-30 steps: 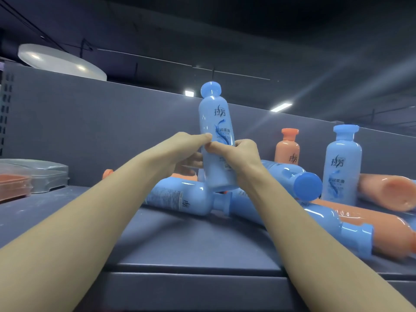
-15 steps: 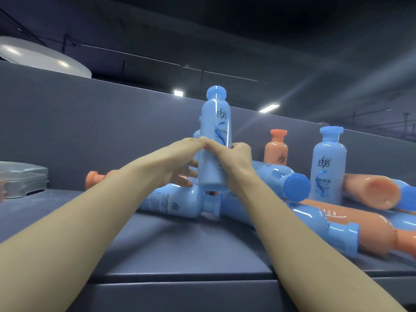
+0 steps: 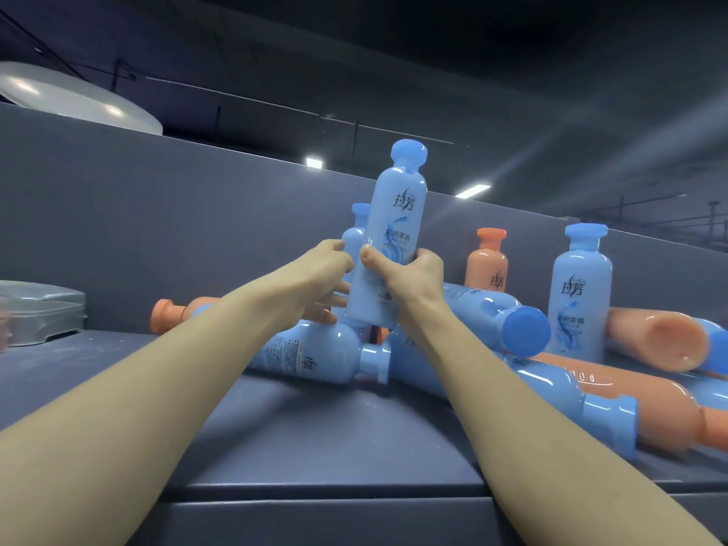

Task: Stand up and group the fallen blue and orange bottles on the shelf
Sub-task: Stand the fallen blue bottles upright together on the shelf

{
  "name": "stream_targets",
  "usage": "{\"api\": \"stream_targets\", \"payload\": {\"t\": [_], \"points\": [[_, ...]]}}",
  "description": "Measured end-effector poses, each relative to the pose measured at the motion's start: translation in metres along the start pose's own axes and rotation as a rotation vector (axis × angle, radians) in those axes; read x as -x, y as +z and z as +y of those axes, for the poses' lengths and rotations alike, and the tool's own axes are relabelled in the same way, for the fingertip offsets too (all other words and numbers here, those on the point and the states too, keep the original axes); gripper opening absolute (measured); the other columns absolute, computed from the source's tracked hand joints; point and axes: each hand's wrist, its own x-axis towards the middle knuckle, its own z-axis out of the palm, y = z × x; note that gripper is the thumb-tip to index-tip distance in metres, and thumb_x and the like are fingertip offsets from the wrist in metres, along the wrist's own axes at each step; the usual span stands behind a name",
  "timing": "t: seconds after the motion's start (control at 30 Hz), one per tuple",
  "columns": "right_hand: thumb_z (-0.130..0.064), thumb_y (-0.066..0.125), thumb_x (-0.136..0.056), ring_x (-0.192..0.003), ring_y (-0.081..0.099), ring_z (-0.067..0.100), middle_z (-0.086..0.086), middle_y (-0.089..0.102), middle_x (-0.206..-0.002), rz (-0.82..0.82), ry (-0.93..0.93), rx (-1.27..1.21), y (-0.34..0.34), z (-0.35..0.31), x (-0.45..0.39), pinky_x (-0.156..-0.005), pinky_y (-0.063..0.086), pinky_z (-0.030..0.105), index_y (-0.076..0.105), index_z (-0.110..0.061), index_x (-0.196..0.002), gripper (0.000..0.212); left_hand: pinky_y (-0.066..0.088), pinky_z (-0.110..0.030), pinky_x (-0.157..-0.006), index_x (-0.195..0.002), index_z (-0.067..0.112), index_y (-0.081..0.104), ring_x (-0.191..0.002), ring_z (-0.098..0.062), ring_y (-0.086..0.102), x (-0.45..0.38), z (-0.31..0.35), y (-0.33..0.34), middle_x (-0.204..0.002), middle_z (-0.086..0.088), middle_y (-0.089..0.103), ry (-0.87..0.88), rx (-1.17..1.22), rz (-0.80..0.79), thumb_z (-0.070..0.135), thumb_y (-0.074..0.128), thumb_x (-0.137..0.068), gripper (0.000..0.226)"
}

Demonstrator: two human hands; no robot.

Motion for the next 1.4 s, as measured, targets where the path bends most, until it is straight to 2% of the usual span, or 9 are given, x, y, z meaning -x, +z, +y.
{"api": "stream_targets", "payload": {"t": [0.2, 0.37, 0.5, 0.6, 0.77, 0.9, 1.0, 1.1, 1.4], "points": [[-0.02, 0.079, -0.069, -0.097, 0.066, 0.026, 0.008, 0.066, -0.108, -0.022, -0.042, 0.02, 0.009, 0.008, -0.003, -0.081, 0.057, 0.039, 0.056, -0.003, -0.112, 0.051, 0.041, -0.028, -0.064, -0.144, 0.035, 0.023, -0.11, -0.024, 0.059, -0.002, -0.003, 0.003, -0.122, -0.007, 0.059, 0.017, -0.09, 0.015, 0.025, 0.033, -0.092, 0.054], [-0.016, 0.081, -0.064, -0.095, 0.068, 0.025, 0.006, 0.067, -0.108, -0.078, -0.04, 0.011, 0.014, 0.011, -0.008, -0.084, 0.057, 0.044, 0.055, -0.006, -0.113, 0.057, 0.04, -0.025, -0.058, -0.116, 0.038, 0.033, -0.085, -0.019, 0.061, 0.001, -0.001, 0.002, -0.096, 0.003, 0.064, 0.058, -0.072, -0.008, 0.02, 0.036, -0.09, 0.031], [-0.009, 0.081, -0.066, -0.099, 0.066, 0.025, 0.007, 0.065, -0.112, -0.105, -0.036, 0.006, 0.014, 0.01, -0.006, -0.083, 0.057, 0.041, 0.05, -0.005, -0.117, 0.06, 0.038, -0.025, -0.057, -0.128, 0.036, 0.037, -0.075, -0.013, 0.064, -0.001, -0.002, 0.004, -0.094, 0.005, 0.068, 0.075, -0.116, -0.04, 0.02, 0.037, -0.089, 0.042], [-0.005, 0.082, -0.064, -0.101, 0.064, 0.025, 0.006, 0.062, -0.112, -0.134, -0.057, 0.018, 0.012, 0.01, -0.005, -0.081, 0.056, 0.039, 0.045, -0.006, -0.118, 0.065, 0.037, -0.025, -0.056, -0.136, 0.034, 0.033, -0.094, -0.017, 0.067, -0.003, -0.004, 0.004, -0.108, 0.001, 0.067, 0.058, -0.151, -0.042, 0.018, 0.036, -0.088, 0.051], [-0.022, 0.08, -0.032, -0.097, 0.067, 0.029, 0.011, 0.066, -0.109, -0.164, -0.063, 0.027, 0.02, 0.009, -0.002, -0.078, 0.059, 0.042, 0.051, -0.006, -0.117, 0.092, 0.038, -0.028, -0.063, -0.134, 0.031, 0.038, -0.103, -0.021, 0.059, -0.004, -0.004, 0.004, -0.119, 0.001, 0.061, 0.065, -0.202, -0.036, 0.014, 0.034, -0.088, 0.05], [-0.006, 0.08, -0.06, -0.073, 0.062, 0.015, 0.001, 0.063, -0.088, -0.173, 0.004, 0.034, 0.007, 0.004, -0.003, -0.051, 0.051, 0.014, 0.05, -0.007, -0.102, 0.052, 0.037, -0.03, -0.076, -0.141, 0.013, 0.033, -0.107, -0.021, 0.041, -0.008, -0.004, 0.003, -0.135, 0.0, 0.042, 0.044, -0.325, 0.093, 0.012, 0.036, -0.092, 0.049], [0.0, 0.076, -0.066, -0.083, 0.067, 0.026, 0.006, 0.066, -0.095, -0.1, 0.084, -0.031, 0.001, 0.006, -0.009, -0.061, 0.054, 0.029, 0.054, -0.003, -0.106, 0.045, 0.032, -0.027, -0.069, -0.106, 0.007, 0.052, -0.087, -0.025, 0.045, -0.004, -0.008, -0.002, -0.107, -0.01, 0.048, -0.021, -0.36, 0.186, 0.005, 0.035, -0.088, 0.025], [-0.004, 0.074, -0.055, -0.094, 0.067, 0.034, 0.014, 0.067, -0.106, -0.06, 0.142, -0.086, 0.002, 0.007, -0.009, -0.075, 0.055, 0.05, 0.056, -0.002, -0.112, 0.059, 0.018, -0.028, -0.052, -0.065, 0.01, 0.032, -0.059, -0.02, 0.025, -0.001, -0.007, -0.003, -0.07, -0.006, 0.032, -0.04, -0.362, 0.213, -0.003, 0.03, -0.082, 0.021], [0.002, 0.074, -0.064, -0.093, 0.067, 0.034, 0.016, 0.067, -0.107, -0.085, 0.174, -0.11, -0.004, 0.008, -0.012, -0.081, 0.054, 0.056, 0.055, 0.0, -0.113, 0.052, 0.027, -0.018, -0.062, -0.075, 0.031, 0.037, -0.097, -0.02, 0.034, -0.005, -0.013, -0.003, -0.088, 0.01, 0.042, 0.012, -0.468, 0.059, 0.005, 0.032, -0.088, 0.03]]}}
